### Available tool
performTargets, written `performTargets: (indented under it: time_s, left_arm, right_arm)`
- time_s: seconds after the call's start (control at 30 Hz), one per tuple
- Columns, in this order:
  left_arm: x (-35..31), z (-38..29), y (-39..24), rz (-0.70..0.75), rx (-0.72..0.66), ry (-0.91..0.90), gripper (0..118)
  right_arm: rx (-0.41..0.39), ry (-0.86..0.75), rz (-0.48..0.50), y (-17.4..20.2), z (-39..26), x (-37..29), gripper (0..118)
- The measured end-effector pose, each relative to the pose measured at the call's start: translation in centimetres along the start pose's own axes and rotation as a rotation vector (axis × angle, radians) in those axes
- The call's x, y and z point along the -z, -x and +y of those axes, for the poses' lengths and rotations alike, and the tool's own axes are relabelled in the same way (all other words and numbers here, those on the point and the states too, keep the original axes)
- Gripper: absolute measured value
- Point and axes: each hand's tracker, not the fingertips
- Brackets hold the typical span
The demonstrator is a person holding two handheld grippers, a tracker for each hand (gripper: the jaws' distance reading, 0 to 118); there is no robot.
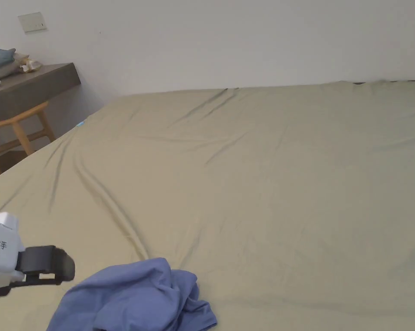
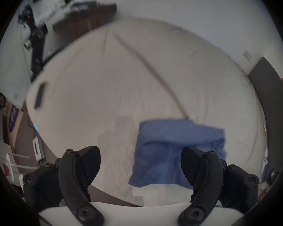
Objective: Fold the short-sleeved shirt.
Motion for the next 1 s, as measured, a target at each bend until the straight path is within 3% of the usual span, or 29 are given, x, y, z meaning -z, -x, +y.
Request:
performTargets:
  time_s: [0.13, 0.3, 0.37, 0.47, 0.5, 0.53, 0.57, 0.6, 0.63, 0.67, 0.7, 0.73, 0.77, 0.83, 0.93, 1.0]
  left_arm:
    - [-9.2, -1.4, -7.1, -0.247, 0.146, -0.357, 103]
    - [-18.4, -5.3, -15.2, -0.565, 0.168, -0.668, 103]
    - [-21.0, -7.5, -18.0, -0.577, 0.197, -0.764, 103]
    - [-22.6, -12.0, -21.5, -0.508, 0.153, -0.969, 110]
    - [-22.3, -13.5, -22.8, -0.463, 0.118, -1.028, 114]
    - [-21.4, -14.5, -23.7, -0.411, 0.088, -1.067, 118]
    - [-20.5, -15.4, -24.6, -0.360, 0.058, -1.096, 118]
    - [-19.3, -16.2, -25.4, -0.309, 0.037, -1.115, 118]
    - [-18.5, -16.8, -26.1, -0.250, 0.045, -1.088, 118]
    - [-18.1, -17.1, -26.6, -0.200, 0.115, -1.034, 118]
    - [-17.2, -17.2, -27.3, -0.149, 0.194, -0.985, 118]
    - [-16.7, -17.7, -28.1, -0.101, 0.265, -0.960, 118]
    - [-16.2, -18.4, -28.7, -0.061, 0.328, -0.944, 118]
    - [-16.1, -19.4, -29.2, -0.047, 0.386, -0.939, 118]
    - [-16.9, -19.2, -28.3, -0.245, 0.206, -0.917, 118]
    - [-17.4, -18.6, -27.7, -0.304, 0.148, -0.863, 118]
  right_arm:
    - [-0.142, -0.055, -0.091, 3.0, 1.3, -0.3, 0]
    - [-0.311, -0.160, -0.152, 7.7, 3.9, -2.6, 0]
    - [-0.408, -0.231, -0.194, 9.9, 4.6, -3.9, 0]
    - [-0.606, -0.335, -0.332, 13.5, 5.4, -5.4, 0]
    - [-0.637, -0.354, -0.404, 14.3, 5.7, -5.6, 6]
    - [-0.696, -0.369, -0.453, 15.1, 6.0, -5.6, 26]
    - [-0.733, -0.366, -0.506, 15.5, 6.2, -5.4, 60]
    - [-0.719, -0.335, -0.549, 15.8, 6.3, -4.8, 109]
    - [-0.748, -0.349, -0.573, 15.6, 6.3, -4.4, 118]
    - [-0.691, -0.265, -0.567, 15.0, 5.4, -4.3, 118]
    - [-0.812, -0.381, -0.536, 15.8, 6.0, -4.3, 118]
    - [-0.598, -0.302, -0.573, 14.2, 5.9, -4.3, 118]
    - [-0.631, -0.342, -0.621, 14.2, 6.3, -4.5, 118]
    - [-0.585, -0.366, -0.611, 13.7, 6.1, -4.7, 118]
    - [-0.568, -0.335, -0.604, 13.2, 6.7, -5.2, 118]
    - [-0.573, -0.317, -0.604, 13.3, 6.6, -5.5, 118]
